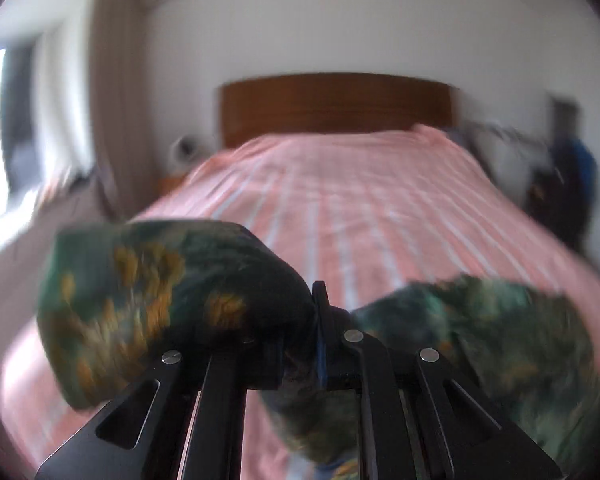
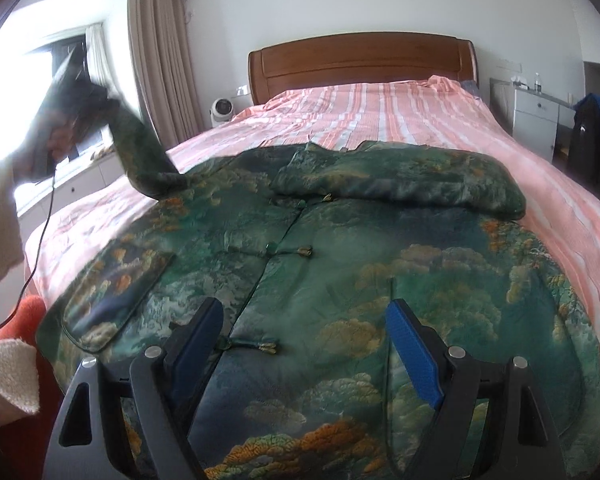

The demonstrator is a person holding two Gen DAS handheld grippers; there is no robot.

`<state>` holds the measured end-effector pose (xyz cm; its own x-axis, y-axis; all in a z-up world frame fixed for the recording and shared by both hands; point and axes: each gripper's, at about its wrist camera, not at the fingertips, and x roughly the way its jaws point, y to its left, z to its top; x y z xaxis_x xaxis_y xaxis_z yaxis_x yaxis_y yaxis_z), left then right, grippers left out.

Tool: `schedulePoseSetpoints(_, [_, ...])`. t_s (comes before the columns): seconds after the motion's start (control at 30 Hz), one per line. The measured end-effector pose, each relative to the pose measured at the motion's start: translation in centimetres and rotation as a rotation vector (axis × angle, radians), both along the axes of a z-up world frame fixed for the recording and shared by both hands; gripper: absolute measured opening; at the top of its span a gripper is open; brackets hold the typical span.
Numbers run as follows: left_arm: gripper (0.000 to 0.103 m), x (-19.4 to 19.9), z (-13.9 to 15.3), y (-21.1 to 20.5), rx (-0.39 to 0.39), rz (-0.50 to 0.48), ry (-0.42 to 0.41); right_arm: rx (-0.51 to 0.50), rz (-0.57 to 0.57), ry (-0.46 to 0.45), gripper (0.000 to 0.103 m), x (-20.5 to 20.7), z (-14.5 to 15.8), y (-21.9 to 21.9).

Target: Fold large clothes

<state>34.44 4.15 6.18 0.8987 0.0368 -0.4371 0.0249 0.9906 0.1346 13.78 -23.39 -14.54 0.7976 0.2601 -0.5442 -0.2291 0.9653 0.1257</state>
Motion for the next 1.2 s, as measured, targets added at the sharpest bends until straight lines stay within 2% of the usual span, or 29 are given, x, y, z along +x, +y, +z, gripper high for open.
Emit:
schedulePoseSetpoints(0.07, [0.011, 0.5, -1.0, -8.3, 0.168, -0.152, -0.012, 0.029, -0.021, -0.008, 0.083, -0.1, 0.5, -0.8])
schedulePoseSetpoints(0.13, [0.011, 0.8, -3.4, -13.8, 0.26, -0.244, 0.005, 0.063, -0.043, -0.01, 0.083, -0.3, 0.9, -2.0])
schedulePoseSetpoints(0.2, [0.014, 1.5, -7.0, -18.9, 0.321, -0.318, 0.074, 0.078, -0.067, -0.017, 0.083, -0.5, 1.1, -2.9])
schedulePoseSetpoints(0.23, [0.021, 2.0, -9.0, -20.5, 0.341, -0.346, 0.128, 0.081, -0.081, -0.022, 0.083, -0.7, 1.2, -3.4])
schedulePoseSetpoints(0.27, [0.024, 2.5, -11.3, -22.2, 0.367, -0.367, 0.197, 0.086, -0.103, -0.028, 0.083, -1.0, 1.4, -4.2])
schedulePoseSetpoints(0.3, [0.036, 3.0, -14.1, -23.7, 0.405, -0.379, 0.274, 0.09, -0.116, -0.031, 0.083, -1.2, 1.5, -4.6])
schedulePoseSetpoints(0.33, [0.053, 3.2, -16.1, -24.3, 0.442, -0.377, 0.321, 0.097, -0.133, -0.034, 0.083, -1.4, 1.5, -5.2])
schedulePoseSetpoints(0.37, [0.057, 2.8, -18.0, -24.8, 0.483, -0.376, 0.351, 0.106, -0.154, -0.037, 0.083, -1.6, 1.6, -5.9])
schedulePoseSetpoints(0.43, [0.065, 1.4, -19.8, -24.4, 0.537, -0.392, 0.358, 0.123, -0.187, -0.039, 0.083, -1.9, 1.8, -7.1])
schedulePoseSetpoints(0.47, [0.069, 0.7, -20.1, -24.1, 0.558, -0.398, 0.343, 0.132, -0.204, -0.04, 0.083, -2.0, 1.8, -7.7])
schedulePoseSetpoints(0.5, [0.079, -0.4, -19.8, -23.0, 0.573, -0.411, 0.332, 0.138, -0.215, -0.042, 0.083, -2.1, 1.8, -8.1])
schedulePoseSetpoints(0.53, [0.086, -0.9, -19.7, -22.7, 0.568, -0.434, 0.34, 0.144, -0.223, -0.044, 0.083, -2.1, 1.9, -8.4])
schedulePoseSetpoints(0.67, [0.087, -3.2, -16.5, -17.8, 0.453, -0.493, 0.38, 0.16, -0.225, -0.048, 0.083, -1.7, 2.0, -8.7])
schedulePoseSetpoints(0.73, [0.087, -2.6, -13.8, -14.8, 0.318, -0.477, 0.383, 0.159, -0.214, -0.05, 0.083, -1.6, 2.0, -8.5])
schedulePoseSetpoints(0.83, [0.091, 0.6, -10.9, -10.5, 0.103, -0.346, 0.369, 0.146, -0.188, -0.042, 0.083, -1.3, 1.8, -7.7])
schedulePoseSetpoints(0.9, [0.091, 3.6, -11.0, -7.2, -0.002, -0.194, 0.382, 0.132, -0.17, -0.033, 0.083, -1.2, 1.5, -7.2])
schedulePoseSetpoints(0.93, [0.091, 4.5, -11.9, -5.5, -0.012, -0.127, 0.41, 0.127, -0.164, -0.03, 0.083, -1.1, 1.4, -7.0])
schedulePoseSetpoints(1.0, [0.09, 7.1, -15.0, -3.1, 0.068, 0.039, 0.498, 0.119, -0.157, -0.027, 0.083, -1.1, 1.3, -6.7])
schedulePoseSetpoints(1.03, [0.09, 7.5, -16.4, -1.5, 0.106, 0.112, 0.526, 0.115, -0.155, -0.028, 0.083, -1.3, 1.3, -6.6])
schedulePoseSetpoints(1.1, [0.09, 8.3, -18.2, 1.8, 0.136, 0.256, 0.547, 0.105, -0.154, -0.03, 0.083, -1.4, 1.3, -6.5])
schedulePoseSetpoints(1.17, [0.09, 8.6, -18.7, 3.9, 0.11, 0.333, 0.553, 0.102, -0.153, -0.023, 0.083, -1.5, 1.1, -6.6])
schedulePoseSetpoints(1.2, [0.089, 8.6, -18.5, 4.4, 0.06, 0.32, 0.556, 0.104, -0.152, -0.016, 0.083, -1.4, 1.0, -6.6])
